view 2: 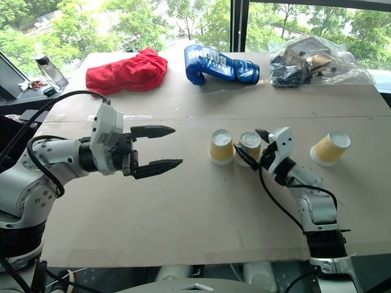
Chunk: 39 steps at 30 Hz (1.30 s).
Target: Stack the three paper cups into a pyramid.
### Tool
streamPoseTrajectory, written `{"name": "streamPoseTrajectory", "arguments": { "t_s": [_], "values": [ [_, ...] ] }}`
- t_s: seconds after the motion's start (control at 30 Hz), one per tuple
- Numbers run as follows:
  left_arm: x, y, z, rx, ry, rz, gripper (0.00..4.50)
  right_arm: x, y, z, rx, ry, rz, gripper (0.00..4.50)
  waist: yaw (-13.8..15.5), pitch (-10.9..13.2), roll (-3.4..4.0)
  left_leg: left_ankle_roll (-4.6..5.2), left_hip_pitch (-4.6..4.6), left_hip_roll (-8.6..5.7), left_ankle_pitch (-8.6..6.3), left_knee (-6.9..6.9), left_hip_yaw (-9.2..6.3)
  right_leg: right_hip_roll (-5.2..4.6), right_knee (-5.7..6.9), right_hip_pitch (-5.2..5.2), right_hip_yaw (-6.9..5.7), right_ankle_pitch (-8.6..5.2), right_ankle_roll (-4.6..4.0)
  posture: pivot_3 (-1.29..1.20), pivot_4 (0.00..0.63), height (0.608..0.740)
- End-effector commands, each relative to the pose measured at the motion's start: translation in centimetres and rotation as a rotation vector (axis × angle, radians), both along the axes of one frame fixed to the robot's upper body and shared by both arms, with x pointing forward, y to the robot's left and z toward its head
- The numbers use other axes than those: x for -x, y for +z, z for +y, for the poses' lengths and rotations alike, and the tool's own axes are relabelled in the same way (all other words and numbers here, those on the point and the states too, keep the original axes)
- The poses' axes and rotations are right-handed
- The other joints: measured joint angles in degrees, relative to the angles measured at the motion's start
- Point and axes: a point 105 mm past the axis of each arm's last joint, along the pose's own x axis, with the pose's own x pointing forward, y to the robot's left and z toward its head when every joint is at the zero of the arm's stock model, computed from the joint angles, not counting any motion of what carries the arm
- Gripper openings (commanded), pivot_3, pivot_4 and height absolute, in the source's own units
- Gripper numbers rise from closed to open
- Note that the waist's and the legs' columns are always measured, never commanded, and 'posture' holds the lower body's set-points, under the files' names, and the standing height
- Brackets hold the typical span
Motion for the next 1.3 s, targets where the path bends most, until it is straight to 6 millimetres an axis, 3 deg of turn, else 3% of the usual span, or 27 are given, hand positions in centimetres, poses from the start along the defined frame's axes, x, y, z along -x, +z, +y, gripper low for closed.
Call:
{"name": "streamPoseTrajectory", "arguments": {
  "t_s": [0.03,0.27,0.47,0.6,0.7,0.93,1.3],
  "values": [
    [0.5,1.3,-0.5,0.002,-0.031,-0.063,4.50,0.5,2.2,-1.1,-0.046,-0.027,-0.090,4.30,0.01,0.00,0.00,0.00,0.00,0.00,0.00,0.00,0.00,0.00,0.00,0.00,0.00,0.00,0.00,0.00,0.150,0.740],
    [0.4,2.5,-2.1,0.038,-0.123,-0.074,4.50,3.1,5.0,-5.1,-0.002,-0.148,-0.241,4.30,0.30,0.00,-0.01,0.00,-0.02,-0.01,0.00,0.01,-0.01,-0.02,-0.02,0.01,-0.02,0.00,0.00,0.00,0.150,0.740],
    [0.0,3.4,-5.8,0.080,-0.268,-0.085,4.50,4.1,6.6,-11.3,0.042,-0.415,-0.286,4.30,0.40,0.00,-0.02,0.00,-0.01,-0.08,0.00,0.09,-0.01,-0.01,0.00,0.07,-0.01,0.00,0.01,0.00,0.150,0.740],
    [-0.1,4.0,-7.8,0.107,-0.341,-0.094,4.50,4.7,6.3,-14.4,0.078,-0.577,-0.284,4.30,-0.02,0.01,-0.02,-0.05,0.00,-0.06,0.03,0.07,-0.01,0.04,0.01,0.06,0.02,0.00,0.00,0.00,0.150,0.740],
    [-0.3,4.0,-8.7,0.111,-0.366,-0.087,4.50,4.7,4.7,-16.3,0.072,-0.688,-0.213,4.30,-0.06,0.00,-0.01,-0.19,0.03,-0.05,0.12,0.03,0.02,0.07,0.01,0.04,0.08,0.00,0.00,0.00,0.150,0.740],
    [-0.6,4.0,-9.0,0.097,-0.369,-0.085,4.50,4.2,2.0,-18.1,0.069,-0.769,-0.136,4.30,0.03,0.00,-0.01,-0.19,0.02,-0.06,0.11,0.04,0.06,0.05,-0.01,0.05,0.11,0.00,0.00,0.00,0.150,0.740],
    [-0.9,3.8,-8.9,0.097,-0.295,-0.087,4.50,2.5,1.0,-18.5,-0.019,-0.746,-0.067,4.30,0.05,0.00,0.00,-0.20,0.03,-0.05,0.12,0.05,0.05,0.05,0.00,0.05,0.11,0.00,0.00,0.00,0.150,0.740]
  ]
}}
